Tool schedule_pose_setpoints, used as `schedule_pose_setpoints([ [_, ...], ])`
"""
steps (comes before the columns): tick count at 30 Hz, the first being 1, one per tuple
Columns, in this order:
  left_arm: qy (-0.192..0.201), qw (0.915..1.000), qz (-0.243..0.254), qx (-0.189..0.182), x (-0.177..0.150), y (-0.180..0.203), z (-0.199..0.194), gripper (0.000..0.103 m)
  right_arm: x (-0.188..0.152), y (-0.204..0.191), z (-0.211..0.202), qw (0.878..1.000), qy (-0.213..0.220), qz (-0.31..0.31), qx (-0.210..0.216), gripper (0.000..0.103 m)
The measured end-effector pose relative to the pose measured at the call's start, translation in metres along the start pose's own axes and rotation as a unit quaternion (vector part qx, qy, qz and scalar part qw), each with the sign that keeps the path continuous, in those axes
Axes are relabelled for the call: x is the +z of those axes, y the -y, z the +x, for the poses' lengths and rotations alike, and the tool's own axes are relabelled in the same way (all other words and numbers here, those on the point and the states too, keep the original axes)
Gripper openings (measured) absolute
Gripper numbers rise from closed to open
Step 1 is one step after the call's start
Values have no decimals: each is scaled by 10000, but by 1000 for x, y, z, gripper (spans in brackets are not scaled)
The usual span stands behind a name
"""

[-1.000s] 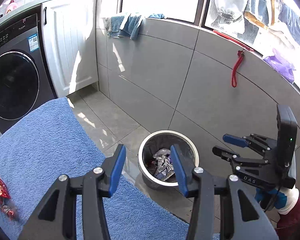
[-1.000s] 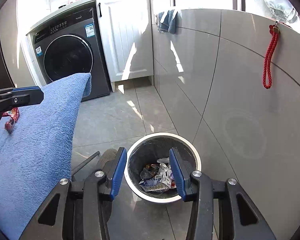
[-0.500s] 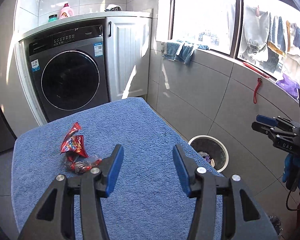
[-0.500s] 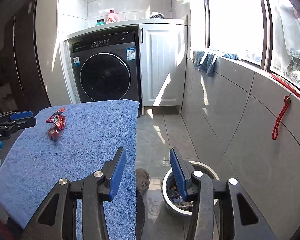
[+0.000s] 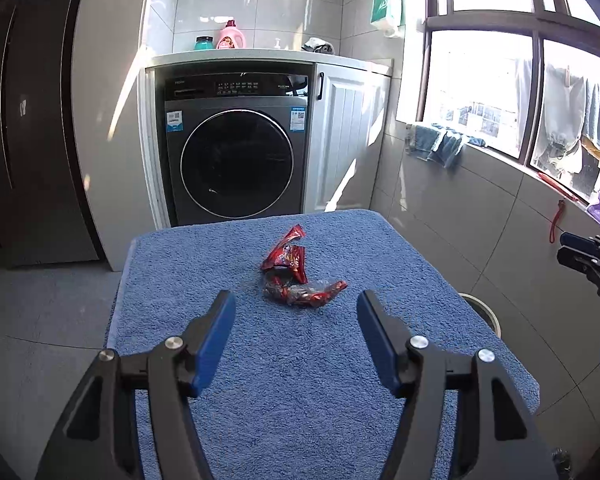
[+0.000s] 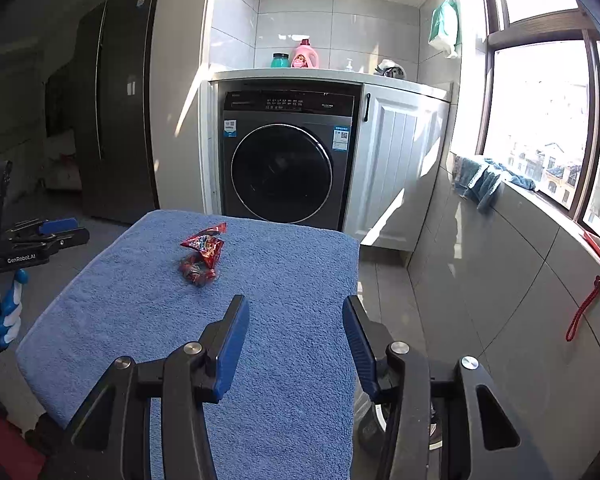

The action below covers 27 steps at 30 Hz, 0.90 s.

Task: Collect trash
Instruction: 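Move both open tools back over the table, then grasp the red snack wrapper with the left tool while the right grasps the clear bag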

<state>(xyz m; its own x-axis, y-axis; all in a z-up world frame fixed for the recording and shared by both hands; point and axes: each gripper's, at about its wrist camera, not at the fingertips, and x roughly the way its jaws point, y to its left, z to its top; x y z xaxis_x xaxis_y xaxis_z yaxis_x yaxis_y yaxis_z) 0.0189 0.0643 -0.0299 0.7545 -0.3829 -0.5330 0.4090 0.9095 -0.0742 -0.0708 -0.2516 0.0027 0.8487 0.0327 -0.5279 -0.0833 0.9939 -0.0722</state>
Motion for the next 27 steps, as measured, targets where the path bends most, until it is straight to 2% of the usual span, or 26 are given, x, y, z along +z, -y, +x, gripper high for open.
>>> schedule_pose_setpoints([
  [6,-154,9991,-395,-10,-6,-39,2,63,14,-20,19,9993,6,-212,311,46],
  [12,-512,9976,-449,-148,-3,-46,36,63,16,-31,64,9965,-302,-213,754,46],
  [21,-1007,9933,-167,-549,28,-35,130,65,5,-43,162,9842,-981,-145,1467,46],
  [27,-1502,9856,-123,-771,41,-19,213,67,1,-55,222,9715,-1293,66,1988,46],
])
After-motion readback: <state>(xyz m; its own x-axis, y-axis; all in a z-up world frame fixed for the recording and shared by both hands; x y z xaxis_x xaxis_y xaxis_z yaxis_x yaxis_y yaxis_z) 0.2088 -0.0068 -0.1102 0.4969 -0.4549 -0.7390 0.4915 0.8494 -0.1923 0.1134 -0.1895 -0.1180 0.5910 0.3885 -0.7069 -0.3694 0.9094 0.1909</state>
